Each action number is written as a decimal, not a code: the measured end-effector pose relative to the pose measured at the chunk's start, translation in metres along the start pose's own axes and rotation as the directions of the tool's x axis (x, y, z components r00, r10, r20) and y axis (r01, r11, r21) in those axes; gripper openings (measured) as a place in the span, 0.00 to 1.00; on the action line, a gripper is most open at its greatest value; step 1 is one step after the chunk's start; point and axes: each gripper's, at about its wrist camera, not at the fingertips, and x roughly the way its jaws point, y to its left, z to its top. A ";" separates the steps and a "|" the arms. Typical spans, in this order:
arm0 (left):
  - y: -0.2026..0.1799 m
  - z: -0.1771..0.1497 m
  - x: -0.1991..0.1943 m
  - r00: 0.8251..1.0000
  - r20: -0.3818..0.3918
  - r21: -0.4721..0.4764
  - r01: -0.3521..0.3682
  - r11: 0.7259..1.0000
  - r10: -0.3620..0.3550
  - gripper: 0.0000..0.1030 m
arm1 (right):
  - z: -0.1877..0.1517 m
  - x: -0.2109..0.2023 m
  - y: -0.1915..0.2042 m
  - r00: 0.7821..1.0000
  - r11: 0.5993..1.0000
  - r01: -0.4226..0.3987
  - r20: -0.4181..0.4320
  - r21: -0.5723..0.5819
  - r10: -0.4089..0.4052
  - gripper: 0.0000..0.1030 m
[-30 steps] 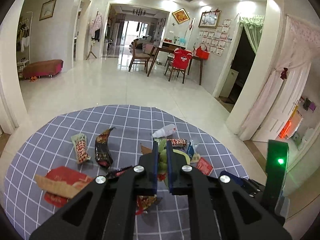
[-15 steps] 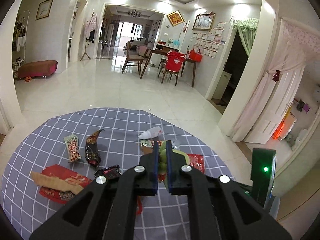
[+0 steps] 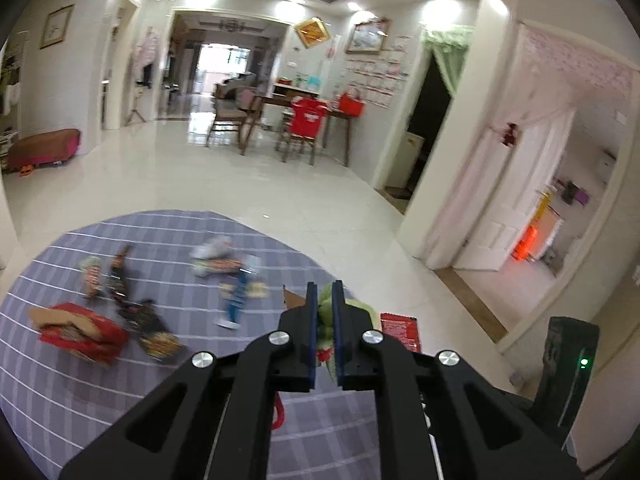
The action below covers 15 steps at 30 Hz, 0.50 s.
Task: Collect trash
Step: 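Carry both items to the blue bucket and open both tools to drop them in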
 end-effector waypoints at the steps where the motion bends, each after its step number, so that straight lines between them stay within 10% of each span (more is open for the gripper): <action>1: -0.013 -0.004 0.003 1.000 -0.010 0.013 0.016 1.000 -0.016 0.06 | -0.005 -0.013 -0.013 1.000 1.000 0.011 0.012 0.016 -0.011 0.17; 15: -0.182 -0.097 0.102 0.953 -0.252 0.182 0.217 0.959 -0.167 0.06 | -0.069 -0.097 -0.168 0.969 0.945 0.238 0.004 0.224 -0.246 0.18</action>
